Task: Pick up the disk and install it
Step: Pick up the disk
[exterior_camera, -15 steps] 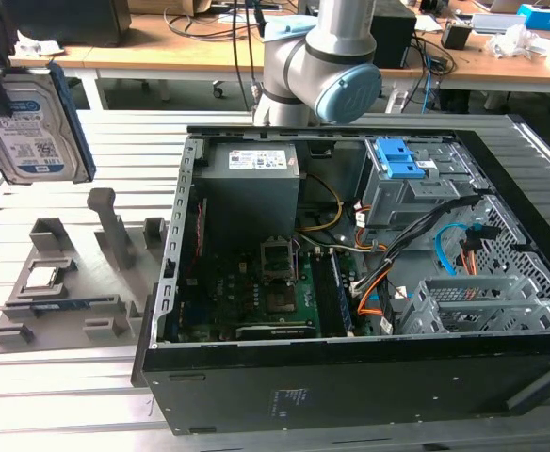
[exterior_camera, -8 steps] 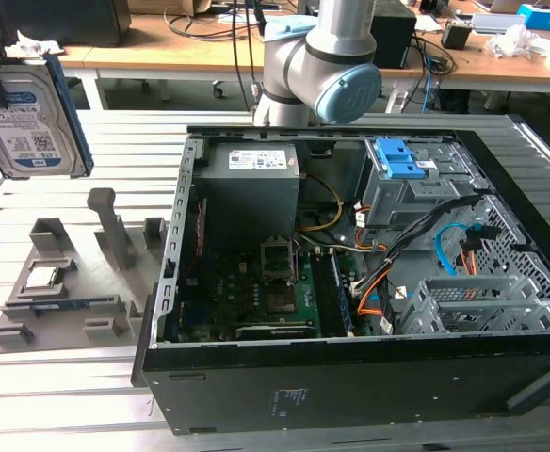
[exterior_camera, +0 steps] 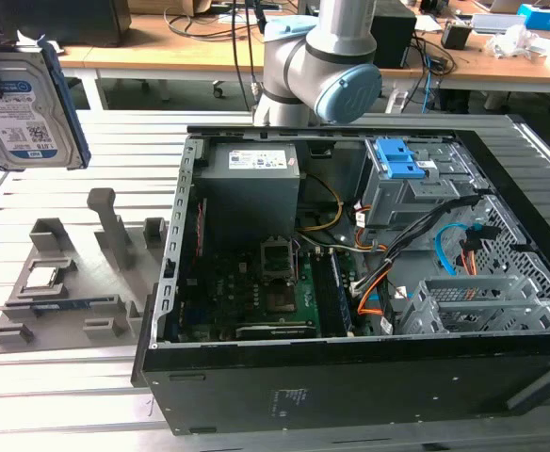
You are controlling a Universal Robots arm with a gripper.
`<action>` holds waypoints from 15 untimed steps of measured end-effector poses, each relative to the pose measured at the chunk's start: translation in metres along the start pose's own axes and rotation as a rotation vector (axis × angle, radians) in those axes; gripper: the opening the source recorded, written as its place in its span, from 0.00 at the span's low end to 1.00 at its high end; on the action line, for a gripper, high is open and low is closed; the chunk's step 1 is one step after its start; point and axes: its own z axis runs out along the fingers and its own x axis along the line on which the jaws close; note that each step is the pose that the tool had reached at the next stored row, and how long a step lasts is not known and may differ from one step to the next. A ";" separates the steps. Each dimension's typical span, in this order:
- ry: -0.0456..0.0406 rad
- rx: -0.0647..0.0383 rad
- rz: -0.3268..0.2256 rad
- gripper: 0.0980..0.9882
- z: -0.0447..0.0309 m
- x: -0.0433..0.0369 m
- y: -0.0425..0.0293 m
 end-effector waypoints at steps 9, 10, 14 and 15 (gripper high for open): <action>0.0001 0.000 0.000 0.30 -0.0134 0.0003 -0.0002; 0.0001 0.000 0.000 0.30 -0.0149 0.0003 -0.0002; 0.0001 0.000 0.000 0.30 -0.0209 0.0005 -0.0002; 0.0001 0.000 0.000 0.30 -0.0220 0.0005 -0.0003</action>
